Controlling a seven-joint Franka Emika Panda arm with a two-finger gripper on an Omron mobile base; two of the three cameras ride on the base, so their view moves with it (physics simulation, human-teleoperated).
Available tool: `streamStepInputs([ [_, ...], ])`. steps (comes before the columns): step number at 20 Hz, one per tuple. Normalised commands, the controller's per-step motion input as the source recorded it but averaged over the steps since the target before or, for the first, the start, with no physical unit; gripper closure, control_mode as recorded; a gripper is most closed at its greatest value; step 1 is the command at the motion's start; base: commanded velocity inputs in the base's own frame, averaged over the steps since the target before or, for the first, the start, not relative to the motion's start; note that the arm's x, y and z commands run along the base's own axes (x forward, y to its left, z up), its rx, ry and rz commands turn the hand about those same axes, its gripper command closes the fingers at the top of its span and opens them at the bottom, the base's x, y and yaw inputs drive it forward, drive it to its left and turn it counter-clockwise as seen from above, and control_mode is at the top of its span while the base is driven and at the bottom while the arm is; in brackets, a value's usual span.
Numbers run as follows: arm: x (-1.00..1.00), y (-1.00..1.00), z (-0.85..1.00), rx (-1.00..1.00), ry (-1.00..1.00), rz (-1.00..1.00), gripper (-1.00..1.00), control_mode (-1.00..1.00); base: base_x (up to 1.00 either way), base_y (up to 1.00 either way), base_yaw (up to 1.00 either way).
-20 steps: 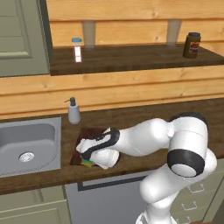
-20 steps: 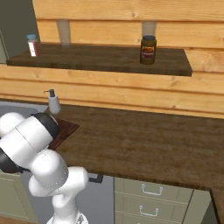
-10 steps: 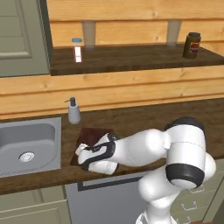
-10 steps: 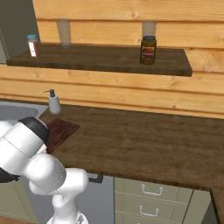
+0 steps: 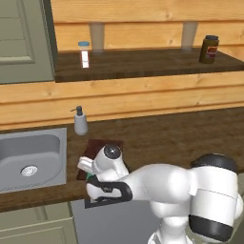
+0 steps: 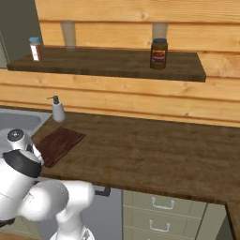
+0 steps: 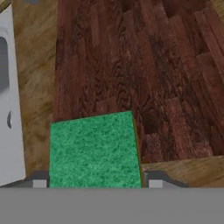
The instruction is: Pick up the sponge from the counter and clean the cutting board by briefly scrubbing or pressing down on the cutting board. Once finished, release the sponge.
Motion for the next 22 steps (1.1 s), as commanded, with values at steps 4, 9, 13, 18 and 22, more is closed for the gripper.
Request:
streamStepInputs([
  [4,-0.08,-0.47,0.79,-0.13,0.0,0.0,1.0,-1.0,0.0,0.0,0.0],
  [9,-0.02,-0.15,0.18,-0.03,-0.01,0.0,1.0,-1.0,0.0,0.0,0.0],
  [13,0.0,-0.48,-0.17,0.0,0.0,0.07,1.0,-1.0,0.0,0.0,0.0],
  [18,-0.02,-0.66,-0.23,0.0,0.0,0.08,1.0,-1.0,0.0,0.0,0.0],
  [22,-0.13,-0.26,-0.15,0.0,0.0,0.08,1.0,-1.0,0.0,0.0,0.0],
])
